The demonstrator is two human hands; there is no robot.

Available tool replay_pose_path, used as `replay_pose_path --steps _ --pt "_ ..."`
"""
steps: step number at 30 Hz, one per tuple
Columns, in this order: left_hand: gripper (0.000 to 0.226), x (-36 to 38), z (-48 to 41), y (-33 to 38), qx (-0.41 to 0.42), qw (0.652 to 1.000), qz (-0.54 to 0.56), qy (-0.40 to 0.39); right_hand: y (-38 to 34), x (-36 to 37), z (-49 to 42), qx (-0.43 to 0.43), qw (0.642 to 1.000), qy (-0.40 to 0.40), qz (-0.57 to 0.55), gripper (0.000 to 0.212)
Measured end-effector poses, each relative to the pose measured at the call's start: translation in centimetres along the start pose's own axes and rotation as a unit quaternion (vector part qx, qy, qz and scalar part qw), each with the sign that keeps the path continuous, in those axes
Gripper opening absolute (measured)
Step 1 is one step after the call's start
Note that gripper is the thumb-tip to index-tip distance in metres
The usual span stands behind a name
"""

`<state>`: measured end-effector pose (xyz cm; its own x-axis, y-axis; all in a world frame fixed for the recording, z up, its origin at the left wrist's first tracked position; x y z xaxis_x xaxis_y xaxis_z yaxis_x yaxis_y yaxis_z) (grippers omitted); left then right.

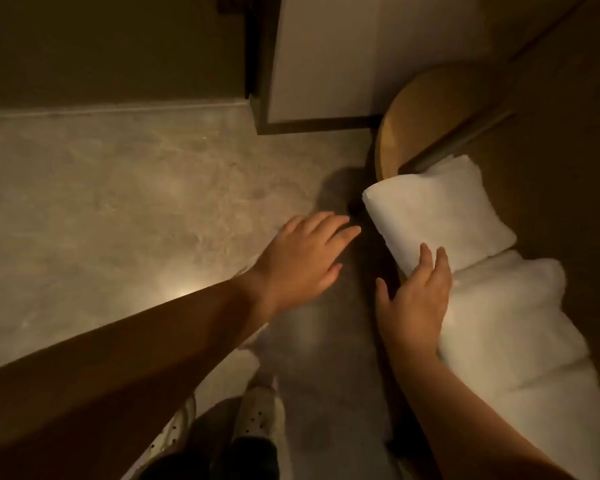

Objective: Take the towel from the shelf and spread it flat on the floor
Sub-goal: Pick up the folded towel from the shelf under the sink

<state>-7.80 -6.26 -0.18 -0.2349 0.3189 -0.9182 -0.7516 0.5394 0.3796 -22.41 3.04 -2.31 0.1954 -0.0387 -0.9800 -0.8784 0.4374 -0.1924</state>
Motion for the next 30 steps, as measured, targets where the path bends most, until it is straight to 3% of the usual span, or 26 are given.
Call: replay_pose_path --steps 4,8,12,15,21,30 --pt "0.059 4.9 -3.0 1.0 0.042 0.999 -0.015 0.006 3.1 2.4 -1.6 0.038 0.997 0.057 0.024 0.081" --pt "0.063 8.6 -6.4 2.3 0.074 0.996 -0.043 0.022 3.2 3.5 -2.3 -0.005 0.992 0.094 0.084 0.076" --pt "0.065 10.0 -9.0 4.2 0.116 0.990 -0.062 0.054 4.2 2.9 -2.8 0.062 0.986 0.149 0.035 0.074" --pt "0.067 10.8 -10.6 5.2 0.129 0.987 -0.069 0.058 5.1 3.3 -4.2 0.081 0.993 0.079 0.042 0.074" --pt "0.073 11.8 -12.5 6.7 0.147 0.983 -0.100 0.053 6.6 3.2 -5.7 0.040 0.994 -0.026 0.096 0.076" --pt "0.050 10.1 -12.6 7.7 0.158 0.981 -0.098 0.061 6.1 3.2 -5.6 0.016 0.996 -0.012 0.090 0.072"
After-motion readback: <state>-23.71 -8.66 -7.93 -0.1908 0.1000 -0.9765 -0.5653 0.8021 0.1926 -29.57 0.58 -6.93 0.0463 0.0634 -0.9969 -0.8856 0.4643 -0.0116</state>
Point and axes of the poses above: each hand's wrist, its own z-axis away from the middle knuckle, its own x-axis out of the palm, y = z × x, the point moved 10 cm from there along -z, towards the middle knuckle, and after that the axes turned 14 degrees about -x, right-handed, at the moved point
